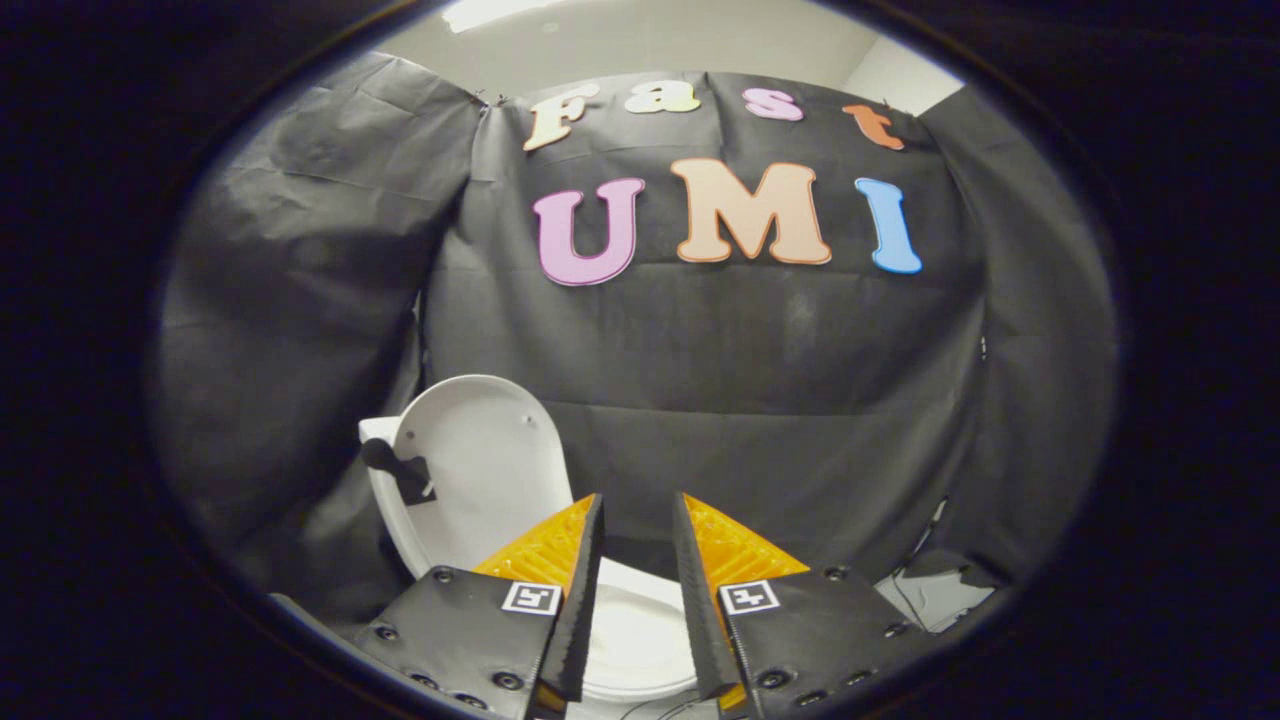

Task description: Open the toilet lid.

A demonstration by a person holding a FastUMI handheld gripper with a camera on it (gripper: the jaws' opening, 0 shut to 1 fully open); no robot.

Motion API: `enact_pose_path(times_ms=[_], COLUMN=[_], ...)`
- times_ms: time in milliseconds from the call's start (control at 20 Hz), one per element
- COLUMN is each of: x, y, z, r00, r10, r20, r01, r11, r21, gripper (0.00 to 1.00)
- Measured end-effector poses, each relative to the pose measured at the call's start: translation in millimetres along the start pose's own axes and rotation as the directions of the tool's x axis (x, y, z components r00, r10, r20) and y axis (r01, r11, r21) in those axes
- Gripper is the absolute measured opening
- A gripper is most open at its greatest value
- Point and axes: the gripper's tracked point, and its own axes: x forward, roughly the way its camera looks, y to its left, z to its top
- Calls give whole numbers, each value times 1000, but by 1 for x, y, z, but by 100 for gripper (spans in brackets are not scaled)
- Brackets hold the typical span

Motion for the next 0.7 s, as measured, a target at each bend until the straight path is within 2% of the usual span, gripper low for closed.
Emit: enact_pose_path(times_ms=[400,700], x=[-37,-47], y=[-49,-53], z=[-12,-28], r00=[993,991], r10=[-115,-126], r20=[1,-39], r01=[115,127], r11=[993,991], r21=[37,35], gripper=[43,44])
